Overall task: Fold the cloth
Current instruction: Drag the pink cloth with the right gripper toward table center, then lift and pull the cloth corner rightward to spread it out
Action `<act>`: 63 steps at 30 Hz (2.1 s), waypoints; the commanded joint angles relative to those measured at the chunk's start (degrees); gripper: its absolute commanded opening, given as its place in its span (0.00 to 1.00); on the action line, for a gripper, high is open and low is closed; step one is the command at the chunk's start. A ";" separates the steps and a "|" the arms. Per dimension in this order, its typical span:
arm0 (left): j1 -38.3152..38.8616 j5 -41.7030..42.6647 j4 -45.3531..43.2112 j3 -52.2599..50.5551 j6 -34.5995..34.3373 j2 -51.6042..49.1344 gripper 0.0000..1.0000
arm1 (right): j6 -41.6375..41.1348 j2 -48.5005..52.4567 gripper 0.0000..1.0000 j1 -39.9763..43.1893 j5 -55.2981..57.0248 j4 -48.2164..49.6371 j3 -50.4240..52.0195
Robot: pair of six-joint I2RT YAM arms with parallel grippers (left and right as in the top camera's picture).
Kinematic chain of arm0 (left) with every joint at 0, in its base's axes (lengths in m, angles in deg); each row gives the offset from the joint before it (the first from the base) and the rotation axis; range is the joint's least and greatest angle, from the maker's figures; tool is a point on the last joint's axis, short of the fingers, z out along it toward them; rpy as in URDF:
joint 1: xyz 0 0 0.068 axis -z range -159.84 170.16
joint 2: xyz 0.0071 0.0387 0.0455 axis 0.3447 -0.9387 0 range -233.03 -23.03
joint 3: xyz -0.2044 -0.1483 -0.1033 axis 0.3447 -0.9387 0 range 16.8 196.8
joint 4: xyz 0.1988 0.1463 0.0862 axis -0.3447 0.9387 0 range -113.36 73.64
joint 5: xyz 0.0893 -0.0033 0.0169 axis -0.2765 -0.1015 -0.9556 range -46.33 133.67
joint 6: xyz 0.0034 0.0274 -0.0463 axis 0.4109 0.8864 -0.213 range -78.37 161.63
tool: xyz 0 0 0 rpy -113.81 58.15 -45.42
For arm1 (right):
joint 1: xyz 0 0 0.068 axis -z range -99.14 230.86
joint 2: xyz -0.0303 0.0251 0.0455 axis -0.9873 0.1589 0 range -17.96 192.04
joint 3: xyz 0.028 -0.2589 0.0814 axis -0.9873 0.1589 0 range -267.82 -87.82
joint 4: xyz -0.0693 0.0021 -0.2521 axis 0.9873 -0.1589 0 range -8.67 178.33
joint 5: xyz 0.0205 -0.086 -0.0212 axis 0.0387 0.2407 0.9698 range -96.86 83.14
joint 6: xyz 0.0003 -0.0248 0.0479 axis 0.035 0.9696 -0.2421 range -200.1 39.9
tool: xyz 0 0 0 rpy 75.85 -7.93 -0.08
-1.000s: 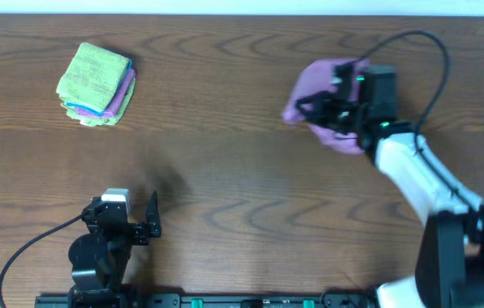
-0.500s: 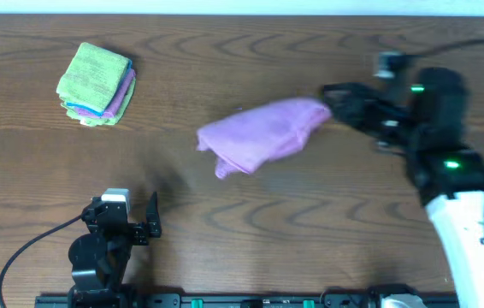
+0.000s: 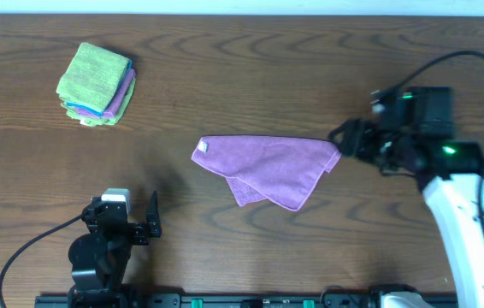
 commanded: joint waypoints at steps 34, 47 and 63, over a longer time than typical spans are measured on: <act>0.13 -0.13 0.44 -1.07 -0.22 0.33 0.95 | 9.18 5.35 0.53 -43.25 40.96 17.55 23.32; 0.13 -0.13 0.44 -1.07 -0.22 0.33 0.96 | 12.66 13.22 0.52 -43.25 39.54 18.08 23.32; 0.13 -0.13 0.44 -1.07 -0.22 0.33 0.95 | 14.12 14.32 0.09 -43.15 38.36 19.69 23.32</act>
